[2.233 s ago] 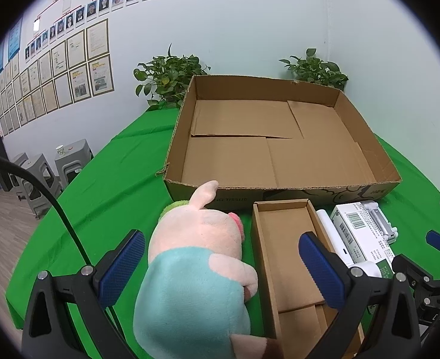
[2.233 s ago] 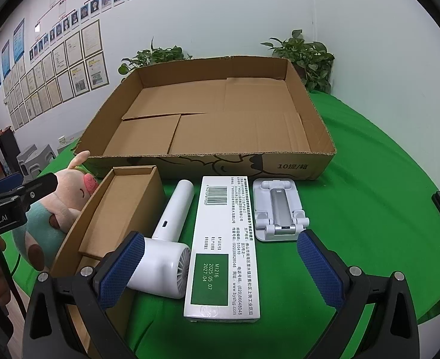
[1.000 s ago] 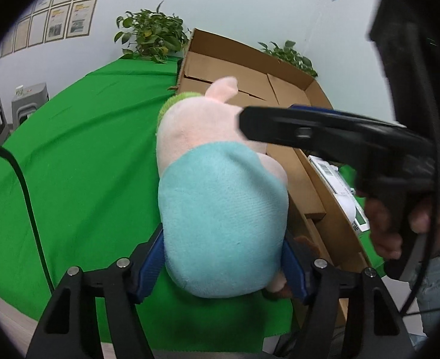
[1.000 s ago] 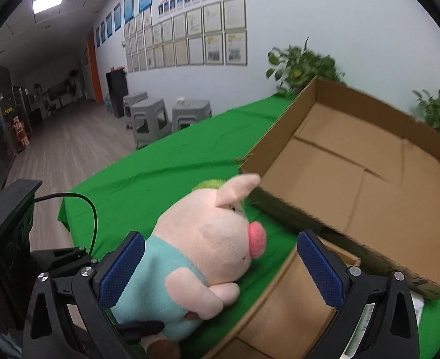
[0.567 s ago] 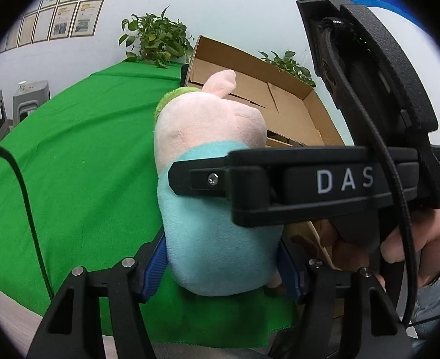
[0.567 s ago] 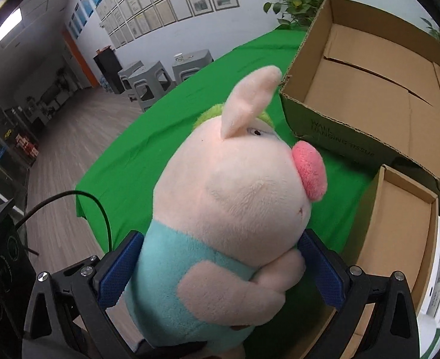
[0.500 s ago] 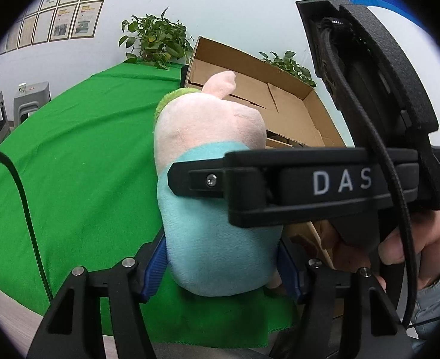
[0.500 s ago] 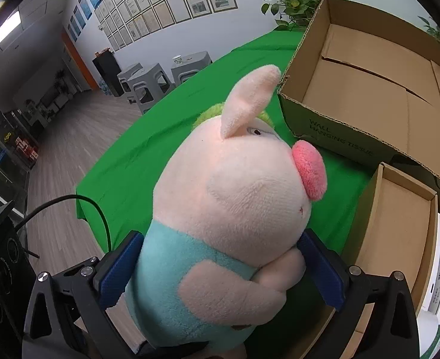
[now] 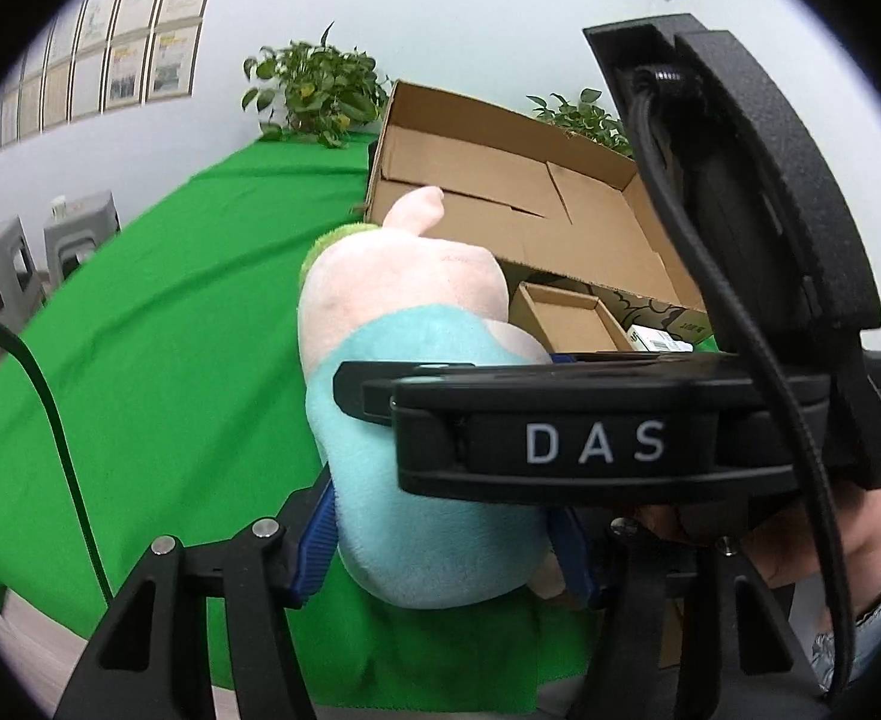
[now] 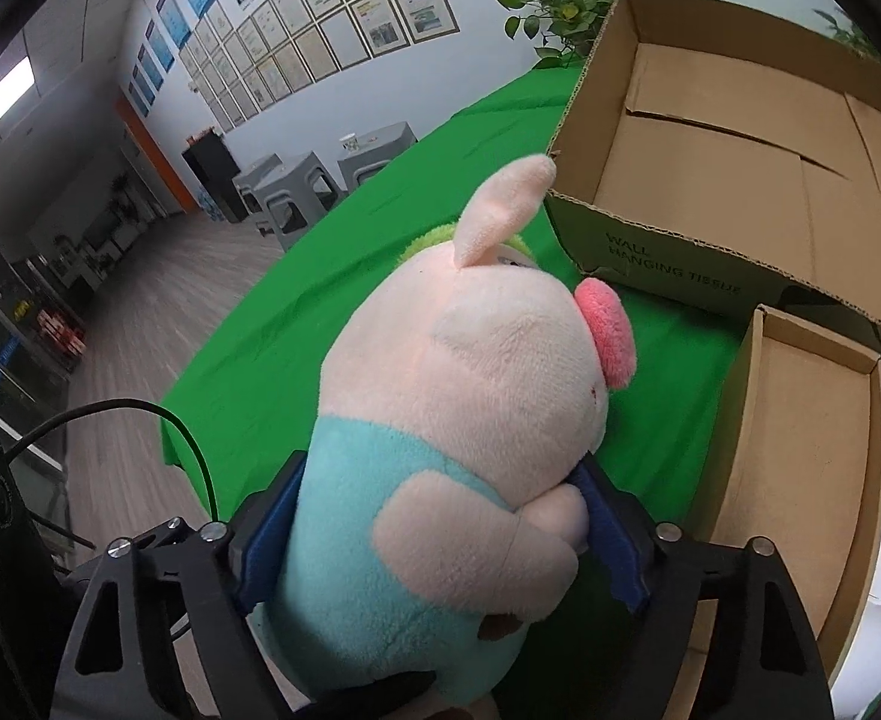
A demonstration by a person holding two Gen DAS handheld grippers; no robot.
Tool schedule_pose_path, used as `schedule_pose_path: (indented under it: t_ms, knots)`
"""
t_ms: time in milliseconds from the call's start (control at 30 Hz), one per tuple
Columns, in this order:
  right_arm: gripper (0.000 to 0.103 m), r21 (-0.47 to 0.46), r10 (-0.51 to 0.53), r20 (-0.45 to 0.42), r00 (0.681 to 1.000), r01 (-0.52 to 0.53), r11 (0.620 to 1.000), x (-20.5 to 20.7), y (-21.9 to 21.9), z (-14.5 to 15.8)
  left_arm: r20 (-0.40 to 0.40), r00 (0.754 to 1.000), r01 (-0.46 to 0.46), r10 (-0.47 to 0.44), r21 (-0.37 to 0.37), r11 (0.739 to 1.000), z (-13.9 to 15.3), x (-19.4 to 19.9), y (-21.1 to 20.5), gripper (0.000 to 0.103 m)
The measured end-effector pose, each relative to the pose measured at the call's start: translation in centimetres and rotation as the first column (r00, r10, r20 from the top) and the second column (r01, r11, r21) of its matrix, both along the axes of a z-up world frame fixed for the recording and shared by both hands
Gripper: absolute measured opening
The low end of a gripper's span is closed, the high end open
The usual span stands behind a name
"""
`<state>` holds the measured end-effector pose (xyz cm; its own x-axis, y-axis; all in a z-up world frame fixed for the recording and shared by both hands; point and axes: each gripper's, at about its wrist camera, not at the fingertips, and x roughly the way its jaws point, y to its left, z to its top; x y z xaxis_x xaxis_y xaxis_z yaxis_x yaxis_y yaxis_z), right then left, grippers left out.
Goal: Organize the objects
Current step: 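Lift the plush pig with both grippers and carry it over the large box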
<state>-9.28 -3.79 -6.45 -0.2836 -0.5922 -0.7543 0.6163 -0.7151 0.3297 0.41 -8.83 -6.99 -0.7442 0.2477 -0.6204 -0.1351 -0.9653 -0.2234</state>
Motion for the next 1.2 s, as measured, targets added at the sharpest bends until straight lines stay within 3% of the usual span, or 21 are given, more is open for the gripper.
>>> schedule_pose_path:
  t_ms: [167, 300, 500, 600, 667, 733, 833, 933, 1033, 1200]
  knots:
    - [0.076, -0.081, 0.005, -0.061, 0.998, -0.010, 0.997, -1.0, 2.9, 3.5, -0.118, 0.993, -0.011, 0.003, -0.072, 0.997, 4.1, -1.1, 1.6, 0.060]
    - [0.074, -0.135, -0.023, -0.185, 0.983, -0.002, 0.991, -2.0, 4.0, 9.5, -0.248, 0.968, 0.013, -0.042, -0.114, 0.993, 9.0, -2.7, 2.9, 0.060]
    - [0.072, -0.192, -0.126, -0.417, 0.900, 0.048, 0.980, -2.3, 7.8, 21.5, -0.445, 0.882, 0.086, -0.154, -0.169, 0.982, 18.4, -4.8, 5.6, 0.060]
    - [0.072, -0.191, -0.157, -0.524, 0.837, 0.064, 0.980, -1.8, 9.7, 28.3, -0.506, 0.841, 0.111, -0.191, -0.186, 0.976, 22.5, -6.5, 6.4, 0.060]
    - [0.072, -0.180, -0.159, -0.564, 0.810, 0.068, 0.981, -1.9, 10.0, 31.4, -0.522, 0.830, 0.121, -0.196, -0.176, 0.977, 24.7, -8.1, 6.3, 0.060]
    - [0.072, -0.172, -0.157, -0.569, 0.808, 0.070, 0.983, -3.0, 10.3, 34.2, -0.512, 0.836, 0.132, -0.199, -0.164, 0.978, 26.1, -10.1, 6.0, 0.060]
    - [0.072, -0.164, -0.166, -0.555, 0.815, 0.089, 0.982, -6.6, 9.6, 35.7, -0.472, 0.857, 0.156, -0.206, -0.144, 0.977, 26.5, -13.8, 5.5, 0.060]
    - [0.072, -0.151, -0.181, -0.508, 0.842, 0.120, 0.981, -11.1, 8.8, 35.0, -0.379, 0.902, 0.177, -0.207, -0.114, 0.978, 24.2, -17.6, 4.6, 0.060]
    - [0.071, -0.131, -0.168, -0.452, 0.876, 0.121, 0.984, -16.4, 6.8, 31.5, -0.323, 0.924, 0.177, -0.207, -0.121, 0.977, 21.6, -18.5, 4.4, 0.060]
    - [0.071, -0.095, -0.153, -0.360, 0.920, 0.127, 0.987, -21.9, 4.8, 24.1, -0.212, 0.956, 0.187, -0.203, -0.094, 0.978, 15.7, -20.2, 4.0, 0.060]
